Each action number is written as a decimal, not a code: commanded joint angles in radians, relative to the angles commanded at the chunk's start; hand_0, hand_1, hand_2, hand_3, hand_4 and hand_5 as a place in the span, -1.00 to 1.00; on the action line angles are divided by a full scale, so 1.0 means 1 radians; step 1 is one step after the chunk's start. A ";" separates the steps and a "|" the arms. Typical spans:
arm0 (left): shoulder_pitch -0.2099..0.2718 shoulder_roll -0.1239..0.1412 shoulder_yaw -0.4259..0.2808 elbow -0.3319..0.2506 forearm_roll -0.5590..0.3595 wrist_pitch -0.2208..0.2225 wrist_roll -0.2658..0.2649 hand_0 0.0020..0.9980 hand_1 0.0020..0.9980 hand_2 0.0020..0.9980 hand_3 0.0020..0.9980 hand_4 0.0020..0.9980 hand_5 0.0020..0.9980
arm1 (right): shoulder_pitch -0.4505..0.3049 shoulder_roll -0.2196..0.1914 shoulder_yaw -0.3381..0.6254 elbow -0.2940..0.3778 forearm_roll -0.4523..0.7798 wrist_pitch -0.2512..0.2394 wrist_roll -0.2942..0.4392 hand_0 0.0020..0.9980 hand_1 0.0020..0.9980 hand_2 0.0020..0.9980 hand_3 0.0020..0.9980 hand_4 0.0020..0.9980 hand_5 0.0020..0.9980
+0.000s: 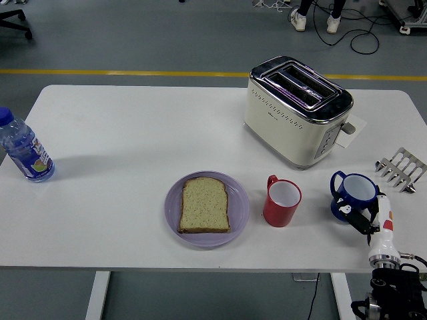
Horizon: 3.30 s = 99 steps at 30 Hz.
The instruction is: Pick up the cup,pour liquid into bread,place the cup on the desk
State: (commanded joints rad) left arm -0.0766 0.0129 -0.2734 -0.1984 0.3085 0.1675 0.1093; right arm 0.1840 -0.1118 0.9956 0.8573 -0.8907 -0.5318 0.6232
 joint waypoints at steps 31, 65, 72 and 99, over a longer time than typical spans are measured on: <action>0.015 -0.004 0.021 0.001 -0.005 -0.001 0.001 0.27 0.28 0.30 0.01 -0.52 0.73 | -0.005 0.002 -0.016 -0.019 -0.056 -0.003 -0.039 0.18 0.10 0.57 0.93 0.71 -0.72; 0.006 -0.002 0.003 -0.001 0.001 -0.002 0.001 0.27 0.28 0.30 0.00 -0.52 0.73 | -0.005 0.004 0.017 0.003 -0.111 -0.003 -0.029 0.65 0.48 0.85 1.00 0.82 -0.67; 0.004 -0.001 -0.001 -0.001 0.003 -0.002 0.001 0.27 0.28 0.30 0.00 -0.52 0.73 | -0.016 0.001 0.030 0.045 -0.153 -0.021 -0.025 0.67 0.49 0.85 1.00 0.83 -0.67; 0.001 -0.001 -0.003 -0.001 0.010 -0.001 0.001 0.27 0.28 0.30 0.01 -0.52 0.73 | -0.121 0.034 0.307 0.391 0.102 0.035 0.007 0.43 0.24 0.43 0.35 0.35 -0.64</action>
State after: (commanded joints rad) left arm -0.0755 0.0120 -0.2760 -0.1990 0.3187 0.1668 0.1106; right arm 0.0628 -0.0775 1.3024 1.2484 -0.7891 -0.4963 0.6297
